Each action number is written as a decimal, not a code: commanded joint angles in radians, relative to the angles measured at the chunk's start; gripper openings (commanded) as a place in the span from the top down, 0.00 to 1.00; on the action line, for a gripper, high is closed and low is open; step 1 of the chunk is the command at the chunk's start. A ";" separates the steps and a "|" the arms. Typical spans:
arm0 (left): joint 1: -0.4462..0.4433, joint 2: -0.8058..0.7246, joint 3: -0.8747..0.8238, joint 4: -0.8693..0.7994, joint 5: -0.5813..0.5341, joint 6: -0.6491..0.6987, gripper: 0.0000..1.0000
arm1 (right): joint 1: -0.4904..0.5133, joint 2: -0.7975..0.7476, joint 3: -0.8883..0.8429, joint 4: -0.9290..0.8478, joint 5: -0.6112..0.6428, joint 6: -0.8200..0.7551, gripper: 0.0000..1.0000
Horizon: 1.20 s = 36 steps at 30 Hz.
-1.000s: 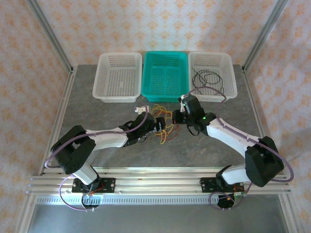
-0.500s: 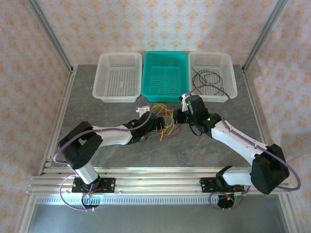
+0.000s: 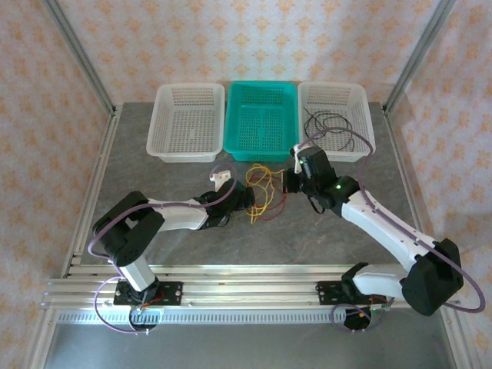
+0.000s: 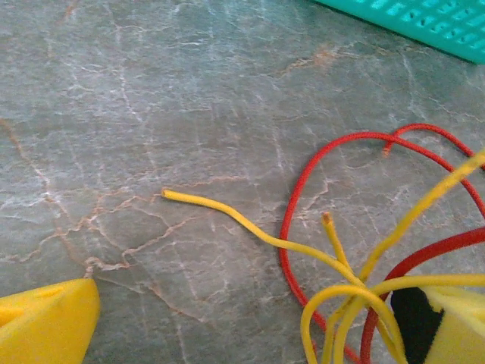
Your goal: Untangle the cables
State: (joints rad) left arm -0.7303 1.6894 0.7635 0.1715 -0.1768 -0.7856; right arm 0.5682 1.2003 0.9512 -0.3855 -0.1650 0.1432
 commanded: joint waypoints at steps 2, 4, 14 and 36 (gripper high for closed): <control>0.014 0.018 -0.037 -0.058 -0.048 -0.008 0.00 | -0.007 -0.061 0.059 -0.039 0.131 -0.049 1.00; 0.017 0.019 -0.044 -0.058 -0.049 -0.010 0.00 | -0.007 -0.073 0.064 -0.048 0.148 -0.053 1.00; 0.019 0.018 -0.076 -0.061 -0.051 -0.018 0.01 | -0.007 -0.158 0.105 -0.046 0.350 -0.010 1.00; 0.017 0.006 -0.127 -0.049 -0.039 -0.002 0.01 | -0.007 -0.239 0.146 -0.050 0.496 -0.030 1.00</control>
State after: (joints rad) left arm -0.7284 1.6867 0.7013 0.2459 -0.1841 -0.7986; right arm 0.5655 0.9974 1.0767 -0.4557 0.2893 0.1146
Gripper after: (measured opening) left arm 0.994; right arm 0.045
